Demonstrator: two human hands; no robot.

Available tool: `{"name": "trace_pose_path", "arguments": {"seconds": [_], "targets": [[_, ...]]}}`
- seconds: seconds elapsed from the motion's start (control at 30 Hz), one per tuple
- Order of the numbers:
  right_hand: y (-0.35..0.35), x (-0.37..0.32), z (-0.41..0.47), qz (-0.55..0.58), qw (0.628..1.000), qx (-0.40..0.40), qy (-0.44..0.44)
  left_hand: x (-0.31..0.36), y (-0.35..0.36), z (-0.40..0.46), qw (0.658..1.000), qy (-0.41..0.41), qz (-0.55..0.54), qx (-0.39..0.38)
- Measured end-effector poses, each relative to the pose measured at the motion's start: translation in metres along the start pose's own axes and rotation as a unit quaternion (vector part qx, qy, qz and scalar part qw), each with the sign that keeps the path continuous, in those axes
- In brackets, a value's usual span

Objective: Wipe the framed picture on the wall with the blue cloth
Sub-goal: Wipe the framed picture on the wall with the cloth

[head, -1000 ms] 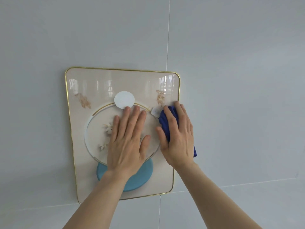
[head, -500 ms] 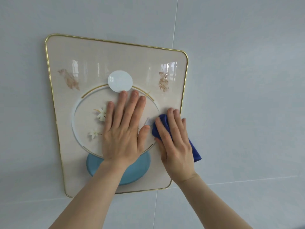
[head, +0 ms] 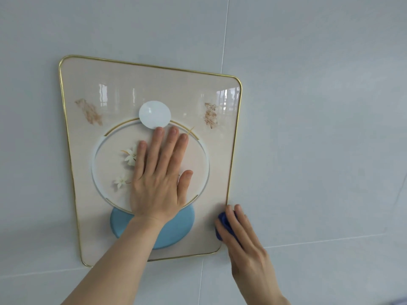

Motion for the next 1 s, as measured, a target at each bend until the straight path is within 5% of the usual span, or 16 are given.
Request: {"name": "trace_pose_path", "arguments": {"seconds": [0.27, 0.4, 0.57, 1.0], "targets": [[-0.101, 0.014, 0.125, 0.174, 0.953, 0.188, 0.165, 0.0, -0.001, 0.0, 1.0, 0.001, 0.01, -0.003], [-0.127, 0.008, 0.196, 0.186, 0.943, 0.249, 0.121, 0.002, -0.002, 0.0, 1.0, 0.002, 0.013, 0.01], [-0.109, -0.012, 0.249, 0.092, 0.972, 0.214, 0.027, 0.0, -0.003, -0.001, 1.0, -0.003, 0.012, 0.024], [-0.077, -0.015, 0.235, 0.001, 0.964, 0.26, -0.064, 0.0, -0.001, 0.0, 1.0, -0.008, 0.025, 0.006]]}}
Point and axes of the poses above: each hand's wrist, its own z-axis towards the middle knuckle, its own y-axis out of the palm, x = y × z, the point moved 9 cm from there along z, towards the middle knuckle, and after that the axes turned 5 degrees about -z, right-handed, at the moved point
